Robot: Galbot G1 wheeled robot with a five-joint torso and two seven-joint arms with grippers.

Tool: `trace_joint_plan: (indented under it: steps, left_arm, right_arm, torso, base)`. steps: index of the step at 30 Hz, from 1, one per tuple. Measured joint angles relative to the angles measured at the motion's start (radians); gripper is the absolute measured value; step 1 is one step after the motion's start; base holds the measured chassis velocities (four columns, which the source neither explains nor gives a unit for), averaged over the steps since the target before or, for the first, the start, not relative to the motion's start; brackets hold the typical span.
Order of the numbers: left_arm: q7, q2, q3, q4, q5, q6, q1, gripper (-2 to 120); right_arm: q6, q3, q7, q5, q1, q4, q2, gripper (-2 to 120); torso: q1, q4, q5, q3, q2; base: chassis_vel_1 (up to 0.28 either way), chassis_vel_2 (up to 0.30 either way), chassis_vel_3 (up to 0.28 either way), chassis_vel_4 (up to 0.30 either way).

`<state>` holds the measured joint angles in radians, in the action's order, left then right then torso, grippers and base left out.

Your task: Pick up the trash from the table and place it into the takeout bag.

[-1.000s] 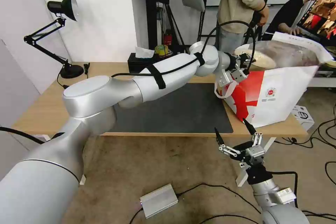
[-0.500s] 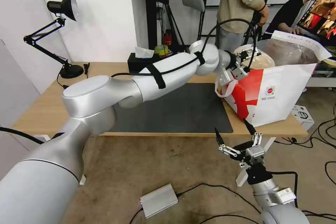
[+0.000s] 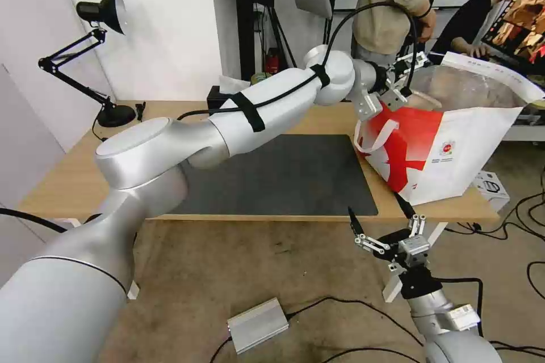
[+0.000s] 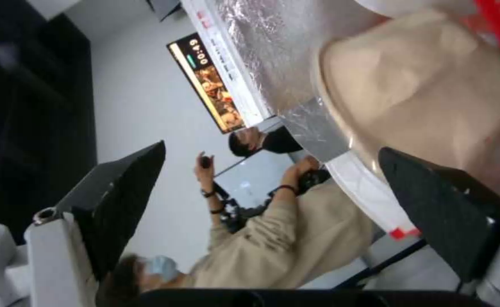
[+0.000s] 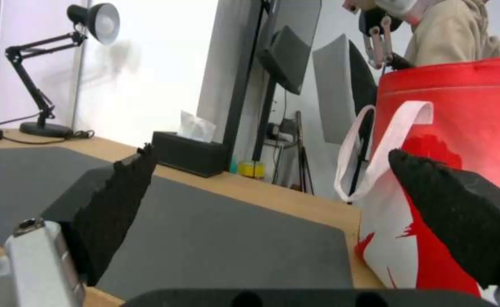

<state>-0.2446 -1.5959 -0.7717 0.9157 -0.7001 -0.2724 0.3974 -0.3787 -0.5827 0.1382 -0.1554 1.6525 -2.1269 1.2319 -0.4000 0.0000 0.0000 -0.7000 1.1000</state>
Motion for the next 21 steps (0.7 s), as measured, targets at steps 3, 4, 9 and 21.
trace_joint_plan:
  steps: [3, 4, 9, 21]
  left_arm:
    - [-0.010, 0.001, 0.013, -0.012, 0.070, 0.000, 0.001, 100]
    - [-0.017, 0.002, 0.019, -0.016, 0.100, 0.000, 0.001, 100]
    - [-0.052, 0.003, 0.043, -0.041, 0.269, -0.008, 0.005, 100]
    - [-0.097, 0.015, 0.099, -0.107, 0.466, -0.108, 0.014, 100]
  right_arm:
    - [0.000, 0.000, 0.000, 0.000, 0.000, 0.000, 0.000, 100]
    - [0.000, 0.000, 0.000, 0.000, 0.000, 0.000, 0.000, 100]
    - [0.000, 0.000, 0.000, 0.000, 0.000, 0.000, 0.000, 100]
    - [0.000, 0.000, 0.000, 0.000, 0.000, 0.000, 0.000, 100]
  torso:
    - [0.000, 0.0001, 0.0000, 0.000, 0.000]
    - [0.000, 0.0002, 0.0000, 0.000, 0.000]
    - [0.000, 0.0000, 0.0000, 0.000, 0.000]
    - [0.000, -0.0002, 0.0000, 0.000, 0.000]
  base:
    - [0.000, 0.000, 0.000, 0.000]
    - [0.000, 0.000, 0.000, 0.000]
    - [0.000, 0.000, 0.000, 0.000]
    - [0.000, 0.000, 0.000, 0.000]
